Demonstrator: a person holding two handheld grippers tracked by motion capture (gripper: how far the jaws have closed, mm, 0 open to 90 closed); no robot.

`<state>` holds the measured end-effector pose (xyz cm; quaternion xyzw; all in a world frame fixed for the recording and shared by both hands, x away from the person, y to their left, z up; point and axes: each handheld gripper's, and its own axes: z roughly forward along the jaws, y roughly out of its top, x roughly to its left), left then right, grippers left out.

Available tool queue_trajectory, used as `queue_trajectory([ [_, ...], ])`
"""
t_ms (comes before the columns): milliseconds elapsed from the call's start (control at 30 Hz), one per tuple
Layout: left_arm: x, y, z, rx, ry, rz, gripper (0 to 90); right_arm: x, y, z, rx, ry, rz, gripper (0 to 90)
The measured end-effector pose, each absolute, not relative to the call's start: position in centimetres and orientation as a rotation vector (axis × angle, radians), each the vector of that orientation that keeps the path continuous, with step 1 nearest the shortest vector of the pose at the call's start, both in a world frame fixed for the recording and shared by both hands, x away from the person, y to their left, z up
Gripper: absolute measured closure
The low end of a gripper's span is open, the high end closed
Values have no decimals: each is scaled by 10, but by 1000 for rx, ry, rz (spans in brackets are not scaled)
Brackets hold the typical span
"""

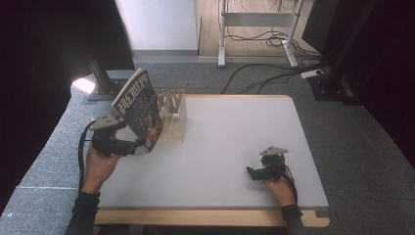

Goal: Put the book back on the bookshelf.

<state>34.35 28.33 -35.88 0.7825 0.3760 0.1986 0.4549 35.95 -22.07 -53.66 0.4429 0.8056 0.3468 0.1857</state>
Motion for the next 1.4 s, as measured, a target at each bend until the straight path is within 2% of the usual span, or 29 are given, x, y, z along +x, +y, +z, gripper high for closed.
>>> queue_trajectory([
  [800, 355, 214, -412, 2047, 802, 364, 0, 359, -221, -537, 1249, 2270, 977, 6],
  [1400, 357, 198, -461, 2101, 796, 324, 0, 359, -221, -537, 1246, 2271, 976, 6],
])
